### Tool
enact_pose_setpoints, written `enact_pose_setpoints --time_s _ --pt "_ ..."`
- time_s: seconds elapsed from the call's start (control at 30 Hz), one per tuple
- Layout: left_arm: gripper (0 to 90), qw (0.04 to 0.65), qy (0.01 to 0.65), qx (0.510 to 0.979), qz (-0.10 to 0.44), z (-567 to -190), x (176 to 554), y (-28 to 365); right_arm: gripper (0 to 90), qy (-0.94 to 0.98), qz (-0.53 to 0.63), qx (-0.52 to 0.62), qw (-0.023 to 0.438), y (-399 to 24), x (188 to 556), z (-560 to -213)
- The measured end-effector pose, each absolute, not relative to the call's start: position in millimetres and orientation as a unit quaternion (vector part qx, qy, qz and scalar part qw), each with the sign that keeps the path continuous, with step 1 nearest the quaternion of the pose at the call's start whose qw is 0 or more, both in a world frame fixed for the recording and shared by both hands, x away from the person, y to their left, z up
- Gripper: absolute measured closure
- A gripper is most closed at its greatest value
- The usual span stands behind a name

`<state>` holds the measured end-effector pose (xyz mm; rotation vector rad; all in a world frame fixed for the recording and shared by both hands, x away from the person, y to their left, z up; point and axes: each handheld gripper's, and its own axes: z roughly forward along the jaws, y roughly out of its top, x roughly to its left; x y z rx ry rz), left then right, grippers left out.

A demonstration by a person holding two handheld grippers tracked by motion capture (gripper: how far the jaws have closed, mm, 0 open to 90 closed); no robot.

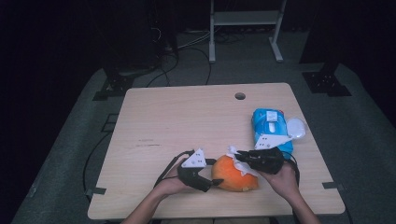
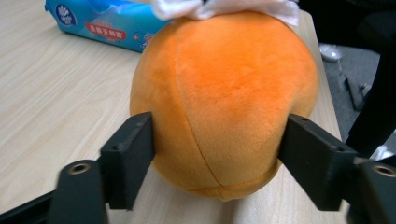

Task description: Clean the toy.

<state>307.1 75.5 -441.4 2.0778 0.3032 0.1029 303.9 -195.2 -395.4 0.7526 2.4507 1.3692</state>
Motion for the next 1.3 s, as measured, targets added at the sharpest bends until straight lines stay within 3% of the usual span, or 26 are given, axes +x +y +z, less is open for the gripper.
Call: enact_pose_setpoints --time_s 0.13,0.3,0.57,0.97,1.1,1.3 --pt "18.9 0.526 0.139 0.839 0.003 -438.9 310.9 78.8 83.1 0.84 0.465 0.254 0.121 -190.8 303.3 -395.4" --pt "16.8 0.538 0.147 0.83 0.012 -434.3 310.5 75.5 83.2 0.842 0.464 0.247 0.12 -182.7 302.4 -396.5" --pt "21.0 0.526 0.156 0.836 0.008 -446.8 309.2 71.4 83.1 0.854 0.457 0.214 0.122 -158.3 293.4 -397.7" --pt "22.9 0.517 0.148 0.843 0.009 -448.8 308.0 74.9 82.8 0.837 0.462 0.267 0.12 -211.5 283.2 -404.4" --pt "16.0 0.527 0.138 0.838 0.009 -441.8 308.8 72.9 82.8 0.836 0.464 0.27 0.111 -218.2 279.5 -409.5" --pt "7.3 0.527 0.127 0.84 0.018 -440.6 309.5 67.1 82.8 0.846 0.468 0.231 0.11 -195.6 278.1 -406.0"
